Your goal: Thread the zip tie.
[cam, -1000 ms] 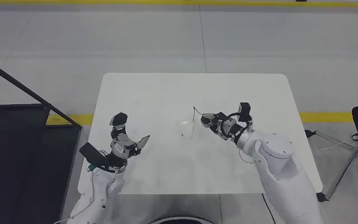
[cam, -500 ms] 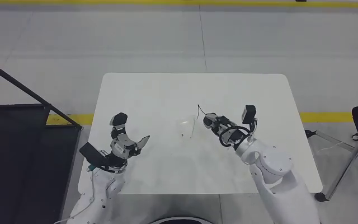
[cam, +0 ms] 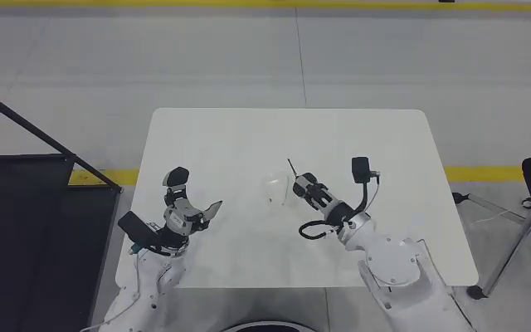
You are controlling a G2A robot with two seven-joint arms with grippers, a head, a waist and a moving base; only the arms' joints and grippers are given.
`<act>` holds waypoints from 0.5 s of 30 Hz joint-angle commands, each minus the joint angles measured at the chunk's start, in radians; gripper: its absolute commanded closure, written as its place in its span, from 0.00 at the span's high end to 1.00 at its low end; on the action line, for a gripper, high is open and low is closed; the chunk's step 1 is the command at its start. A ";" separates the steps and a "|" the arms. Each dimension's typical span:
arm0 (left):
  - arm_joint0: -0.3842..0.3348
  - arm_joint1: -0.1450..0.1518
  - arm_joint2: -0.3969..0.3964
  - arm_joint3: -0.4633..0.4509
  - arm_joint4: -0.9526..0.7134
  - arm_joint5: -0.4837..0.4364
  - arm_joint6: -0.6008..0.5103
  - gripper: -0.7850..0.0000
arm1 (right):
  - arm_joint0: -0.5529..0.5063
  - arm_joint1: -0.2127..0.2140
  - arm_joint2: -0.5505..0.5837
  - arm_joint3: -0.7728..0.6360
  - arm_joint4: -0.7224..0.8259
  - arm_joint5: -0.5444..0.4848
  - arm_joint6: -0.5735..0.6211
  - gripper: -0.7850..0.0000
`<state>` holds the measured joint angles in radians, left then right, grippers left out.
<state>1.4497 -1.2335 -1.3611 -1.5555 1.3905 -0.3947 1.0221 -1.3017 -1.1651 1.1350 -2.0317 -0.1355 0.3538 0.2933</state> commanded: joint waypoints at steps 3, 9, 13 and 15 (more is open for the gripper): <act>0.000 0.000 0.000 0.000 0.000 0.000 0.000 1.00 | -0.021 0.004 -0.037 -0.024 -0.168 0.001 -0.016 0.00; 0.000 0.000 0.000 0.000 0.000 0.000 0.000 1.00 | -0.009 0.003 -0.086 -0.019 -0.305 0.049 0.036 0.00; 0.000 0.000 0.000 0.000 0.000 0.000 0.000 1.00 | 0.027 -0.003 -0.124 0.017 -0.369 0.108 0.088 0.00; 0.000 0.000 0.000 0.000 0.000 0.000 0.000 1.00 | 0.048 -0.007 -0.144 0.036 -0.391 0.132 0.118 0.00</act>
<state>1.4497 -1.2335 -1.3611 -1.5555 1.3905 -0.3947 1.0221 -1.2614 -1.1710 0.9978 -2.0024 -0.5201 0.4775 0.3994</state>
